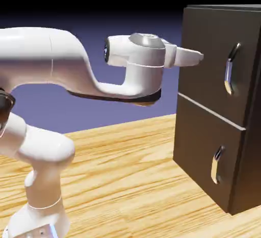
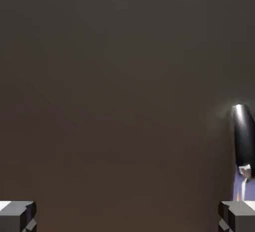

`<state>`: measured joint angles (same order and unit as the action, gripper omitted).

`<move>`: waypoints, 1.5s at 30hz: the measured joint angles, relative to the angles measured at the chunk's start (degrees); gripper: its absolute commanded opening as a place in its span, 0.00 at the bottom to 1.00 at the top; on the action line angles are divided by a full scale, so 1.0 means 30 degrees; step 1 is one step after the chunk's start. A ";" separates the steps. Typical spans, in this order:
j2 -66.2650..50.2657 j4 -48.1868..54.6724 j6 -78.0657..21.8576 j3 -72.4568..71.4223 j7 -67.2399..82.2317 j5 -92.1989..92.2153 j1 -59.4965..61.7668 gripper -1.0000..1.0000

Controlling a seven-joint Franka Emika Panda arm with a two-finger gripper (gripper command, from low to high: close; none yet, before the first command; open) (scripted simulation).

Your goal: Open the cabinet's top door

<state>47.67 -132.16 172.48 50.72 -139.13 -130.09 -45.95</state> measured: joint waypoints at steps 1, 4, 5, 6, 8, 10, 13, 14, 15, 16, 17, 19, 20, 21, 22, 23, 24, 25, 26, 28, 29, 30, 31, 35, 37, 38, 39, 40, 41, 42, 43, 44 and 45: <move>0.0096 0.0184 -0.0010 0.0324 -0.0617 -0.0831 -0.0289 0.50; 0.0383 0.0737 -0.0039 0.1295 -0.2469 -0.3322 -0.1156 0.50; 0.0479 0.0921 -0.0049 0.1619 -0.3086 -0.4153 -0.1445 0.50; 0.0575 0.1105 -0.0059 0.1943 -0.3703 -0.4984 -0.1734 0.50; 0.0767 0.1473 -0.0078 0.2591 -0.4938 -0.6645 -0.2312 0.50; 0.0959 0.1842 -0.0098 0.3238 -0.6172 -0.8306 -0.2890 0.50; 0.1246 0.2394 -0.0127 0.4210 -0.8024 -1.0798 -0.3757 0.50; 0.1342 0.2578 -0.0137 0.4533 -0.8640 -1.1627 -0.4045 0.50; 0.1357 0.2608 -0.0138 0.4586 -0.8740 -1.1761 -0.4092 0.50; 0.1357 0.2608 -0.0138 0.4586 -0.8740 -1.1761 -0.4092 0.50; 0.1169 0.3109 -0.0201 0.5028 -0.8759 -1.1802 -0.4783 0.50; 0.0791 0.4115 -0.0326 0.5915 -0.8798 -1.1883 -0.6167 0.50; 0.0602 0.4617 -0.0388 0.6359 -0.8817 -1.1924 -0.6859 0.50; 0.0413 0.5121 -0.0451 0.6804 -0.8837 -1.1965 -0.7554 0.50; 0.0378 0.5215 -0.0462 0.6887 -0.8840 -1.1972 -0.7683 0.00; 0.0378 0.5216 -0.0462 0.6887 -0.8840 -1.1972 -0.7683 0.00; 0.0378 0.5216 -0.0462 0.6887 -0.8840 -1.1972 -0.7683 0.00; 0.0190 0.4661 -0.0846 0.6426 -0.8910 -1.1702 -0.6993 0.00; 0.0012 0.4117 -0.1223 0.5953 -0.8957 -1.1432 -0.6301 0.00; -0.0272 0.3044 -0.1971 0.4959 -0.8950 -1.0764 -0.4916 0.00; -0.0396 0.2529 -0.2331 0.4439 -0.8950 -1.0423 -0.4224 0.00; -0.0512 0.2027 -0.2681 0.3906 -0.8955 -1.0086 -0.3532 0.00; -0.0615 0.1538 -0.3019 0.3358 -0.8955 -0.9733 -0.2840 0.00; -0.0928 -0.0288 -0.4255 0.1035 -0.8956 -0.8266 -0.0071 0.00; -0.1021 -0.1129 -0.4805 -0.0202 -0.8959 -0.7488 0.1313 0.00; -0.1046 -0.1537 -0.5070 -0.0839 -0.8955 -0.7078 0.2005 0.00; -0.1058 -0.1936 -0.5325 -0.1489 -0.8948 -0.6656 0.2697 0.00; -0.1066 -0.2318 -0.5562 -0.2148 -0.8947 -0.6234 0.3390 0.00; -0.1073 -0.2679 -0.5776 -0.2817 -0.8954 -0.5815 0.4082 0.00; -0.1073 -0.3024 -0.5971 -0.3492 -0.8959 -0.5393 0.4774 0.00; -0.1054 -0.3365 -0.6161 -0.4180 -0.8959 -0.4950 0.5465 0.00; -0.1000 -0.3714 -0.6369 -0.4872 -0.8940 -0.4466 0.6139 0.00; -0.0923 -0.4060 -0.6575 -0.5564 -0.8886 -0.3957 0.6798 0.00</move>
<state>44.90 -144.34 152.75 34.03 -165.78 -141.96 -25.56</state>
